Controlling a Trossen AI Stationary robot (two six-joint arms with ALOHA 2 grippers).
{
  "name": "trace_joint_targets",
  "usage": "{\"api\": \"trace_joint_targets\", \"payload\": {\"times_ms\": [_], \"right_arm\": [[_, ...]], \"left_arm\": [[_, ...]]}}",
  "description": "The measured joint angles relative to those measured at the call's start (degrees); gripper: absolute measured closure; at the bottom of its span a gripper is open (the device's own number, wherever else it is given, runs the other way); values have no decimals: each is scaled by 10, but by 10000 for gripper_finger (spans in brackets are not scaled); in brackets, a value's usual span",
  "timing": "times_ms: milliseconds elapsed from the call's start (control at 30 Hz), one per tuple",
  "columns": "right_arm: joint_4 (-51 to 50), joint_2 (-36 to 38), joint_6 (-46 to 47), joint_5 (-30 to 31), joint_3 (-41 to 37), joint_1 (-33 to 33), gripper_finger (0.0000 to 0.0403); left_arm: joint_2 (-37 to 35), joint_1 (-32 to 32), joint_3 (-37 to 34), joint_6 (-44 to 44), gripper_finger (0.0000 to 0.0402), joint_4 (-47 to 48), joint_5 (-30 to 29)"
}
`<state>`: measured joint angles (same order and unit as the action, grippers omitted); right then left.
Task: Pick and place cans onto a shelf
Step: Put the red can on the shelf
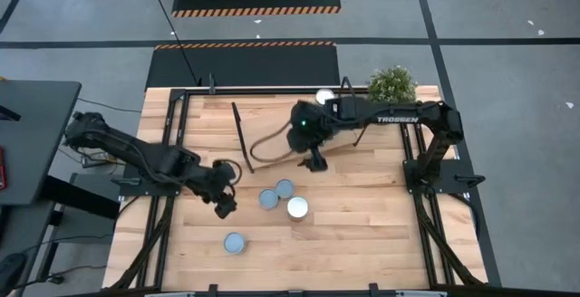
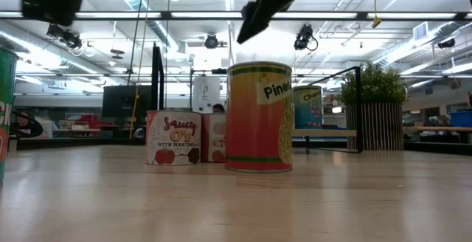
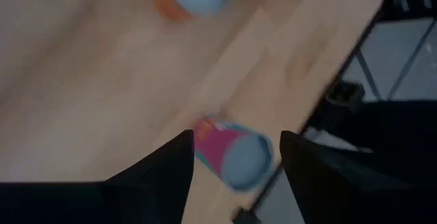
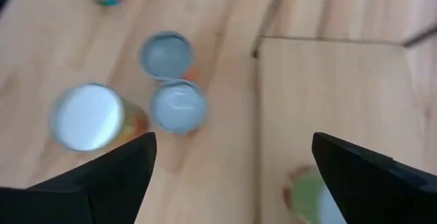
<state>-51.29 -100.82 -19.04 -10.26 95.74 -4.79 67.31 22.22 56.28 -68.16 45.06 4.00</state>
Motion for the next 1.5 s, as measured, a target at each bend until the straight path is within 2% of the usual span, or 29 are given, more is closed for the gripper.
{"api": "trace_joint_targets", "payload": {"times_ms": [133,333,467,633,800,967,1067,1167,1333,1500], "right_arm": [[10,10,6,0,0,46,4],[59,27,65,0,-15,97,7],[85,28,122,47,-25,123,11],[153,26,197,106,-52,152,15],[201,25,254,142,-74,184,16],[202,25,288,209,-77,222,16],[203,25,318,249,-77,241,16],[204,25,335,277,-77,254,16],[200,25,340,284,-77,259,16],[165,25,341,282,-77,256,16]], "left_arm": [[15,31,0,-48,189,-2,15],[19,85,1,-111,202,-31,-46],[19,122,1,-108,209,-31,-78],[19,157,1,-108,207,-30,-67],[30,226,1,-102,187,-22,-63],[68,280,0,-94,129,7,-76],[107,289,0,-77,100,30,-80],[156,287,0,-79,95,47,-100],[225,276,0,-77,117,-3,-109],[254,262,0,-95,146,-50,-132]]}}
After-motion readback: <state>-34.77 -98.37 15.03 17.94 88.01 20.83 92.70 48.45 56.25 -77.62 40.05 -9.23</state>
